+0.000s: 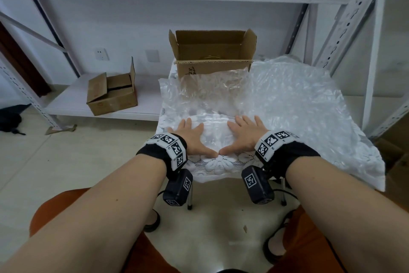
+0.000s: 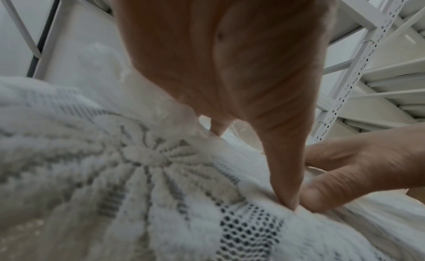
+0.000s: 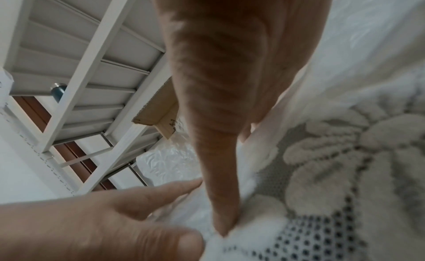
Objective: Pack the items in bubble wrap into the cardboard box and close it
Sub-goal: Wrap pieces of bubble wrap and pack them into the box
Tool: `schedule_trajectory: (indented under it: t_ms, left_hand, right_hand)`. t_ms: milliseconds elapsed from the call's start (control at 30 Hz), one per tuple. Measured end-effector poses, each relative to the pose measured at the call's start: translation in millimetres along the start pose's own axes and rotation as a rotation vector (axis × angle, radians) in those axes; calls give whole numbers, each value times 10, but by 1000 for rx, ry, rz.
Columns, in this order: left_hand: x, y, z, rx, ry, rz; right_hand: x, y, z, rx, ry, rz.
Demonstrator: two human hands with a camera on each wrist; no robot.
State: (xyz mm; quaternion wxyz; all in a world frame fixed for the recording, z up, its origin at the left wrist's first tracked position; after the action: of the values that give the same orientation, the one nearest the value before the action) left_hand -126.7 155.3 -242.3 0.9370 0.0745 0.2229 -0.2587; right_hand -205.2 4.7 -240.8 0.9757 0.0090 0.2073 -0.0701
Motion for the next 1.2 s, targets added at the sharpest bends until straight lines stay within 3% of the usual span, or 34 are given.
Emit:
schedule_trajectory:
  t_ms: [200,400,500,567,767,967,1100,1200]
  left_hand:
    - [-34,76,91,-6,-30,25]
    - [-101,177,162,-46,-42,15]
    - [-114,229,240,-83,-34,1]
    - [-150,260,343,-178,-25,-5]
    - [-100,570,435,-846,-29,98]
    - [3,765,294,-1185,-207,171]
    - [13,775,342,-1181,-411,227]
    - [13,764,369,-1160,-490,280]
  right_hand:
    - [-71,-75,85,7,32,-26]
    - [-159,-58,196,-44,-216,-6]
    - [-162,-130,286,108,-219,-62]
    - [-154,-196,338,319,-195,-80]
    - [-287,-375,521,644,-467,-168]
    - [-250,-478,448,696,-473,-264]
    - [-335,-546,537,853,-667,-369]
    - [-357,-584,520,1057,-807,-409]
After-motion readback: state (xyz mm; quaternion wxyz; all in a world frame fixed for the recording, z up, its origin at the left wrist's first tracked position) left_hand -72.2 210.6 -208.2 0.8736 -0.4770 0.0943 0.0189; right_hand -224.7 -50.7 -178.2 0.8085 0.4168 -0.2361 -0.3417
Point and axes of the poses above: each hand's wrist, its own x-axis towards the middle knuckle, its own z-axis out of the back of the hand, y = z × x, the point moved 5 cm from there along x, towards the middle knuckle, and after that the axes turned 9 degrees about z, right-handed, at the moved point
